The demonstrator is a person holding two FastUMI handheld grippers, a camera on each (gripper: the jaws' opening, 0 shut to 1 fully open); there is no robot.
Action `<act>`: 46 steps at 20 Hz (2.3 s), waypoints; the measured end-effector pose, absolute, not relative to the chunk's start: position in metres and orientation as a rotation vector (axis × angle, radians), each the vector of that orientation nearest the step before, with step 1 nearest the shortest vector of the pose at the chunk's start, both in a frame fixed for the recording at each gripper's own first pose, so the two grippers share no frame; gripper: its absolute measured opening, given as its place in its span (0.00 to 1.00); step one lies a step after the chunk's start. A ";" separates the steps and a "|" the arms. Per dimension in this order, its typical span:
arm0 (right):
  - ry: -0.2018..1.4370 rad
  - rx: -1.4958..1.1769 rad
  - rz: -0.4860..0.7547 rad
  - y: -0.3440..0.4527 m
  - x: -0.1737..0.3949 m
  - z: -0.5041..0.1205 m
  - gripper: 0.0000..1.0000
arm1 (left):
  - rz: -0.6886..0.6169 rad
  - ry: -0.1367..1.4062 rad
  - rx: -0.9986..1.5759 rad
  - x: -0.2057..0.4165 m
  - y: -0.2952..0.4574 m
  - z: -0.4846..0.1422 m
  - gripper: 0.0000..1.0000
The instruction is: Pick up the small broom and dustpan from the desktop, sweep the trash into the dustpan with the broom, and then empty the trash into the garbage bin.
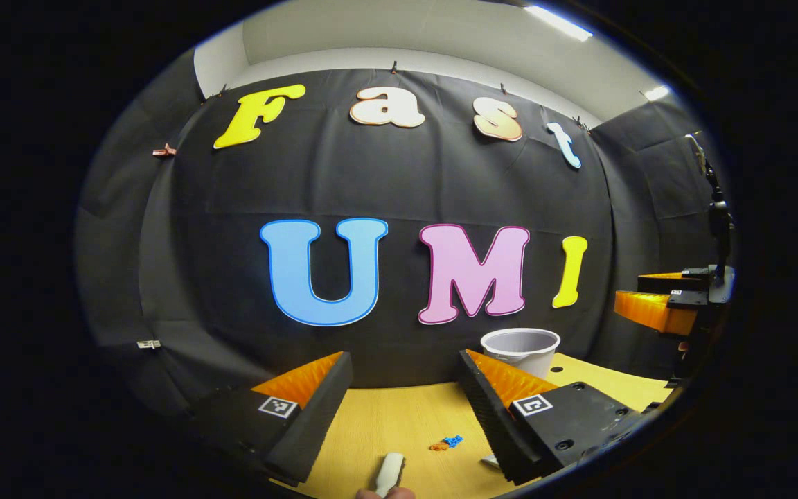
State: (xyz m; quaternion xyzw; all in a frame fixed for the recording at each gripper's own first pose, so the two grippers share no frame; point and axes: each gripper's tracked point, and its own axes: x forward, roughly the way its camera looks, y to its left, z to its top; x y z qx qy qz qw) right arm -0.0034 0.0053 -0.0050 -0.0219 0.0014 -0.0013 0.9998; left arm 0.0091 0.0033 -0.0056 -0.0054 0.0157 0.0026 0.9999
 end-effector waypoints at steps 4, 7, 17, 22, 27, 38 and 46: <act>-0.001 -0.048 -0.005 0.006 -0.003 -0.004 0.97 | 0.005 0.036 -0.010 0.008 0.005 -0.007 0.97; 0.039 -0.051 0.020 0.012 -0.004 -0.015 0.97 | 0.009 0.040 -0.010 0.007 0.007 -0.010 0.97; 0.810 -0.049 0.062 -0.009 -0.095 -0.218 0.97 | 0.034 0.091 -0.032 0.003 0.026 -0.039 0.97; 1.088 -0.027 0.051 -0.005 -0.126 -0.301 0.98 | 0.046 0.116 -0.044 0.004 0.037 -0.051 0.97; 1.240 -0.036 0.056 -0.004 -0.131 -0.374 0.98 | 0.053 0.133 -0.030 0.004 0.046 -0.059 0.97; 1.390 -0.005 0.084 0.013 -0.113 -0.440 0.98 | 0.077 0.187 -0.015 0.000 0.058 -0.075 0.97; 1.450 -0.014 0.075 0.006 -0.107 -0.452 0.75 | 0.088 0.210 -0.019 0.008 0.055 -0.084 0.97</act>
